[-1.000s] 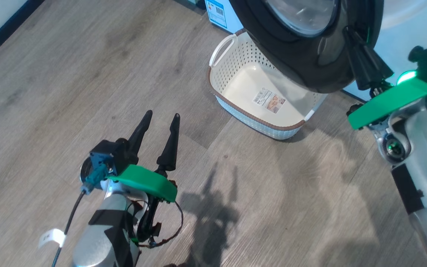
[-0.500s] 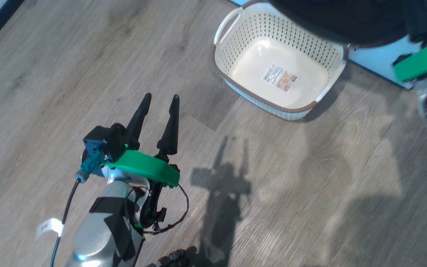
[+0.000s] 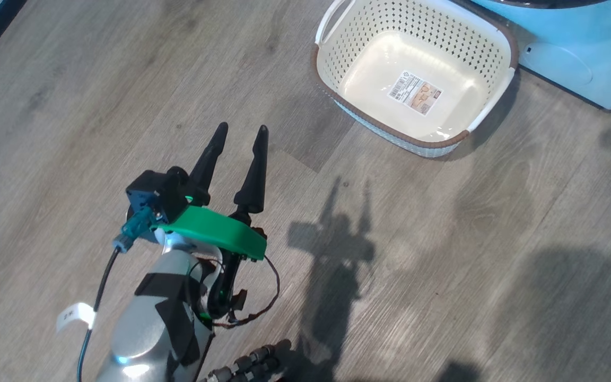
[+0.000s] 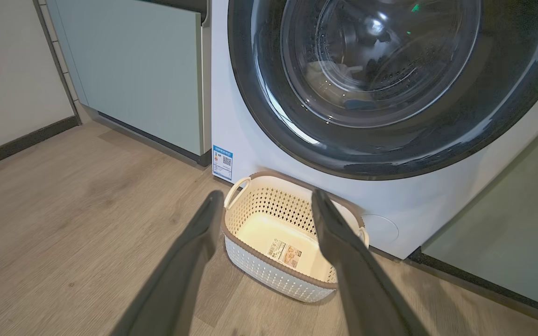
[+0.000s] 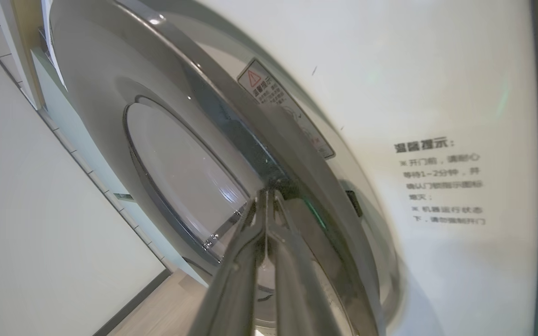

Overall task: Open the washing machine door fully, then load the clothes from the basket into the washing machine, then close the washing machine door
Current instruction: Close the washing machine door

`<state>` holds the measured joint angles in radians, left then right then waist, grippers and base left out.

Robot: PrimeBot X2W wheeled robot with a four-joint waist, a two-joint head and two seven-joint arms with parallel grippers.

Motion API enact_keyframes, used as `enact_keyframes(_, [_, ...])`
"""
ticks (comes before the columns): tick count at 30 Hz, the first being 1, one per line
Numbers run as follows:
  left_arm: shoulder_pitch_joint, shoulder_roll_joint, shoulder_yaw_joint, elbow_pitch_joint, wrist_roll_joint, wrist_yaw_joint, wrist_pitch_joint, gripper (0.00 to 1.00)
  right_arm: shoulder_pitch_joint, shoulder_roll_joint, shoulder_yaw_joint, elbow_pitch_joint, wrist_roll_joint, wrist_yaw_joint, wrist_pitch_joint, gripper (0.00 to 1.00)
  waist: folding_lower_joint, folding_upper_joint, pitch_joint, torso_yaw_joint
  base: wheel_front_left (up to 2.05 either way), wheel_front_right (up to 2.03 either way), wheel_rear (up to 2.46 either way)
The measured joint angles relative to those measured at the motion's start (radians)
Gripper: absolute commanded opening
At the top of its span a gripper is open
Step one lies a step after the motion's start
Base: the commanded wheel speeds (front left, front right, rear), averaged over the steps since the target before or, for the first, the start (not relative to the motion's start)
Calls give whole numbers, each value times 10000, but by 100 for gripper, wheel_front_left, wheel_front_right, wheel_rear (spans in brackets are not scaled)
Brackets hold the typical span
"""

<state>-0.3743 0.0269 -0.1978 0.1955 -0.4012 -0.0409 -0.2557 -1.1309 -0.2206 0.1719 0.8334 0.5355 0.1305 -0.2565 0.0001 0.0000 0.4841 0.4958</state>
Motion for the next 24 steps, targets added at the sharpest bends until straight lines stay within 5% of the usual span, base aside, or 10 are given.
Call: enact_keyframes(24, [-48,-10,-50,50,-52,8,0,100,-316,-270,384,205,63,0,-2,0,0,0,-125,70,0,0,0])
